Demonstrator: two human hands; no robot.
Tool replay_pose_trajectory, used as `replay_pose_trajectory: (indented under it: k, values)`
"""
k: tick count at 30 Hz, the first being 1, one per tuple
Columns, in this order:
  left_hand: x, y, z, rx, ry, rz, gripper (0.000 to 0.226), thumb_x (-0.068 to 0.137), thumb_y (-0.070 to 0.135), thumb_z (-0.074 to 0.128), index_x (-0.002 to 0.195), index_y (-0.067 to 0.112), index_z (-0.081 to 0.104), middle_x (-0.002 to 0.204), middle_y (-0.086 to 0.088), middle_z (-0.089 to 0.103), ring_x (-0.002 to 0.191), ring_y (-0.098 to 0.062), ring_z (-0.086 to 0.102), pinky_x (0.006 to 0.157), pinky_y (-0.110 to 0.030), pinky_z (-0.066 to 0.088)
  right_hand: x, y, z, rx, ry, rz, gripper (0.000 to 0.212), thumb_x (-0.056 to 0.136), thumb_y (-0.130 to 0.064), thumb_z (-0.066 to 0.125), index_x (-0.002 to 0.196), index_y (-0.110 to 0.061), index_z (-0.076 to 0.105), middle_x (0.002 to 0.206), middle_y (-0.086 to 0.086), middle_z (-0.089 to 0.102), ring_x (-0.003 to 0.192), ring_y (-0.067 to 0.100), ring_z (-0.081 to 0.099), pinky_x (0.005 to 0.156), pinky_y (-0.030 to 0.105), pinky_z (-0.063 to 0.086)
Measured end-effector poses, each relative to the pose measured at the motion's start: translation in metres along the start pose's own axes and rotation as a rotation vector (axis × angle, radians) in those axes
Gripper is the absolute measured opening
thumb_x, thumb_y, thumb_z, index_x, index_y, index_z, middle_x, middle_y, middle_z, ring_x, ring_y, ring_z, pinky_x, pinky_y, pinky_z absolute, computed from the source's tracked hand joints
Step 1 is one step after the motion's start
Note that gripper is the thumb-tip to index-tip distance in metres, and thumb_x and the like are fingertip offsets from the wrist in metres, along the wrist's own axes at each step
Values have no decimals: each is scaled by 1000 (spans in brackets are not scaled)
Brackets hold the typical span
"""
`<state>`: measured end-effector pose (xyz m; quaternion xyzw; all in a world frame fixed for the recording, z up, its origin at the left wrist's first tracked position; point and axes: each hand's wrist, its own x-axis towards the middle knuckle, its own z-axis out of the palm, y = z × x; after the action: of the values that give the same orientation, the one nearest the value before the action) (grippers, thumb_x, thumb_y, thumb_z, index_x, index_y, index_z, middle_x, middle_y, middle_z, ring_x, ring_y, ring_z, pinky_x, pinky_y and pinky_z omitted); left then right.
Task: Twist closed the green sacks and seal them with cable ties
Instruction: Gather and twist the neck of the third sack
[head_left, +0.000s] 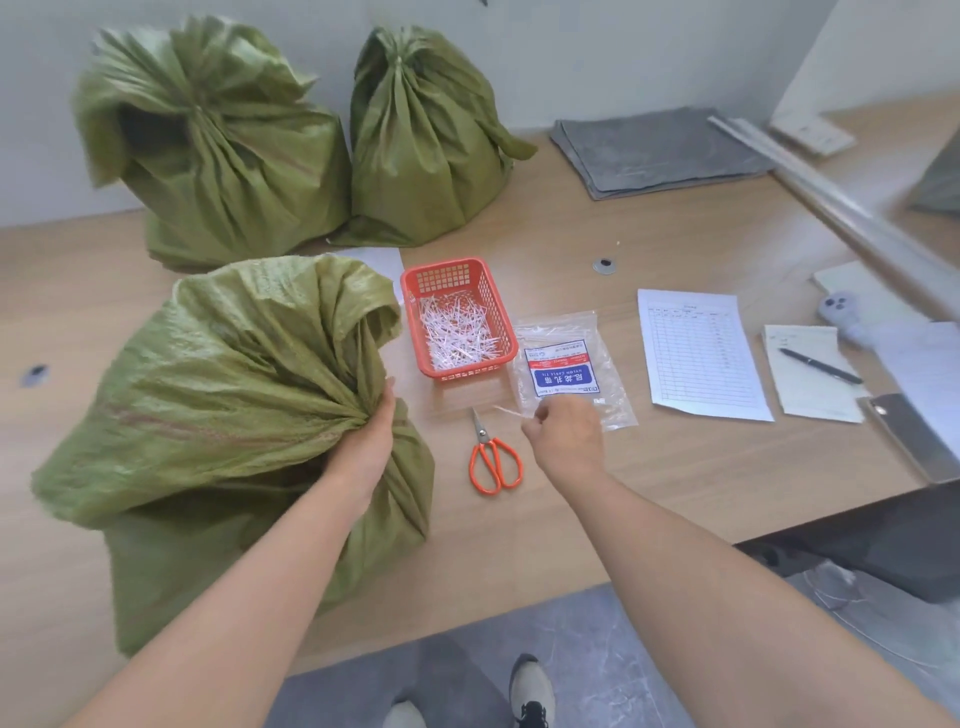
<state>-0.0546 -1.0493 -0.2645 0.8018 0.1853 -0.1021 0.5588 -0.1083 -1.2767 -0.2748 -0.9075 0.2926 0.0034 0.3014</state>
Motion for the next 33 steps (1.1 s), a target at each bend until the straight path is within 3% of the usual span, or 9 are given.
replay_pose_trajectory:
  k: [3,7,12,15,18,22,25,30,33]
  values:
    - [15,3,-30,-1,5,-14,105,55,101,56,145,47,48,150,28,46,143,-6,42,122,-39,30,-12,-37,-10,61,45,-36,14,80,-19,72,84,-8,79,87,13,73,88,30,66,71,32,45]
    - [7,27,-79,69,16,116,94,75,90,50,148,31,51,159,18,38,149,-12,33,127,-38,17,-29,-92,-20,201,77,-76,12,80,-19,72,79,-11,81,79,8,76,81,23,67,68,27,41]
    - [9,54,-140,193,76,137,63,102,52,50,154,17,43,164,2,32,152,-24,27,126,-37,15,-56,-163,-19,316,61,-141,14,80,-21,68,70,-16,77,73,1,74,77,19,68,65,26,47]
    - [10,59,-181,219,153,85,83,86,78,47,152,28,46,163,5,35,149,-27,33,125,-43,20,-73,-200,-15,388,63,-220,17,81,-15,67,68,-8,74,67,5,71,71,22,64,55,16,38]
    - [25,52,-213,163,128,26,107,55,99,37,145,42,50,155,11,46,140,-26,45,118,-47,34,-87,-229,-10,457,29,-242,19,82,-15,67,64,-11,72,63,5,70,67,21,67,68,28,52]
    - [21,59,-229,43,41,100,85,66,86,44,134,38,63,146,7,55,134,-24,50,117,-44,37,-105,-256,-5,494,-6,-264,15,83,-14,66,72,-11,76,73,5,76,78,26,75,78,39,59]
    - [13,64,-234,-13,-41,166,37,90,67,53,96,42,78,127,8,66,120,-21,58,113,-42,42,-113,-269,-4,527,-28,-280,18,87,-16,67,74,-19,78,74,0,77,79,23,75,79,35,59]
    - [14,72,-232,-128,-111,201,29,99,51,57,86,38,79,112,8,74,110,-19,65,108,-39,47,-115,-278,-5,475,-80,-366,16,90,-13,66,83,-19,80,62,-11,68,68,12,69,67,22,54]
    - [18,81,-226,-228,-136,178,31,102,41,57,87,26,79,107,3,77,104,-19,68,101,-36,51,-106,-274,-2,469,-180,-382,20,88,-12,66,80,-27,78,63,-10,69,75,24,74,80,39,62]
